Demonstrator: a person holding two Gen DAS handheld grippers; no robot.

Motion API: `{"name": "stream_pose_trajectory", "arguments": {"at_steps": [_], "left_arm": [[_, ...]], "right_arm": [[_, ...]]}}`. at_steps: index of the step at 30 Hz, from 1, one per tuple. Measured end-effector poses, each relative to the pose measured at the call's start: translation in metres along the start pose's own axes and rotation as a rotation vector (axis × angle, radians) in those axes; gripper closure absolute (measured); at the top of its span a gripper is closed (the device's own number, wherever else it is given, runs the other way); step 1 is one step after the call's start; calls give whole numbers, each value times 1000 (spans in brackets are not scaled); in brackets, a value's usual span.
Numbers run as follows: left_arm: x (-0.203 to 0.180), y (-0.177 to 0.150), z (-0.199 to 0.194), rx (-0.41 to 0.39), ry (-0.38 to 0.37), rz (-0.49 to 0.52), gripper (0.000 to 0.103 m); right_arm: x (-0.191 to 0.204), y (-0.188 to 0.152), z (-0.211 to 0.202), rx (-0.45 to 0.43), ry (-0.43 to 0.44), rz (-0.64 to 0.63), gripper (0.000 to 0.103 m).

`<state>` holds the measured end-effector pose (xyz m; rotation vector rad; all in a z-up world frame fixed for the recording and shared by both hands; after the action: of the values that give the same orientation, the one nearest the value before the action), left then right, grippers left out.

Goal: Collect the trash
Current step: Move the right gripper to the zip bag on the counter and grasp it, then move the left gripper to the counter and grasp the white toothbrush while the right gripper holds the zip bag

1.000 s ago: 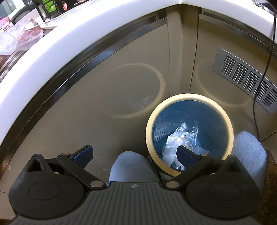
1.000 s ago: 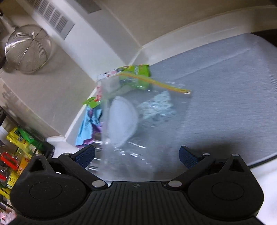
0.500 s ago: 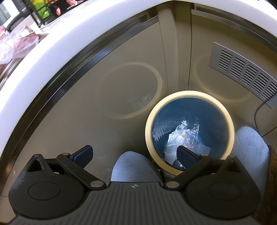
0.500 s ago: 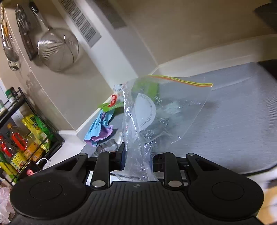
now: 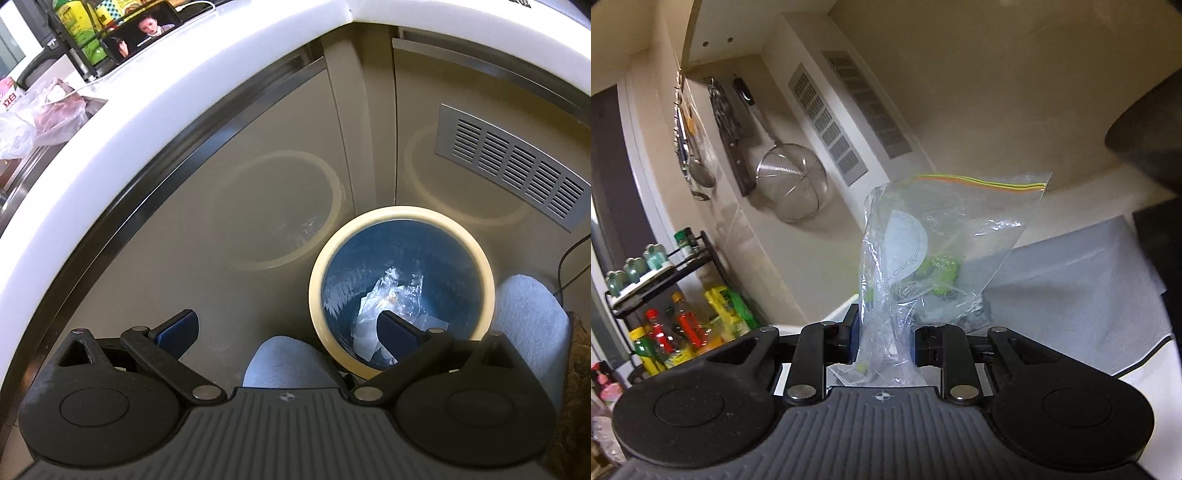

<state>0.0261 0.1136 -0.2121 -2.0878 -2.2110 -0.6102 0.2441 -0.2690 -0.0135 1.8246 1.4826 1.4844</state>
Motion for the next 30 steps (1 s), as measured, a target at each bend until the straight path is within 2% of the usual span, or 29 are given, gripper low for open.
{"name": "stream_pose_trajectory", "arguments": {"at_steps": [4, 7, 10, 12, 16, 22, 27, 30], "left_arm": [[4, -1, -3, -7, -1, -8, 0], [7, 0, -5, -12, 1, -18, 0], [9, 4, -8, -8, -7, -29, 0], [11, 8, -12, -15, -16, -33, 0], [12, 28, -32, -61, -27, -45, 0], [4, 91, -90, -223, -41, -74, 0], [-36, 168, -131, -318, -123, -31, 0], [-64, 219, -139, -342, -153, -42, 0]], "right_arm": [[-21, -12, 16, 50, -105, 28, 76], [-36, -23, 28, 86, -152, 38, 76], [-44, -31, 34, 107, -165, 58, 76], [-49, -33, 37, 118, -144, 100, 76], [-62, -35, 44, 137, -113, 202, 76], [-64, -38, 43, 126, -95, 228, 74], [-67, -39, 44, 138, -95, 245, 73], [-68, -39, 44, 141, -93, 251, 72]]}}
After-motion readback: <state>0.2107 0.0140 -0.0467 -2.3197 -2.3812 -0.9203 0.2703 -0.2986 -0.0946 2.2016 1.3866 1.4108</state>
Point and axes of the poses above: each gripper's, at about its wrist camera, not at the fingertips, and z roughly the way its jaws point, x to its left, y to its top, the point moved 9 cm from there along z, roughly the way its jaws point, and after that the axes turned 13 degrees about x, right-handed, at the moved point
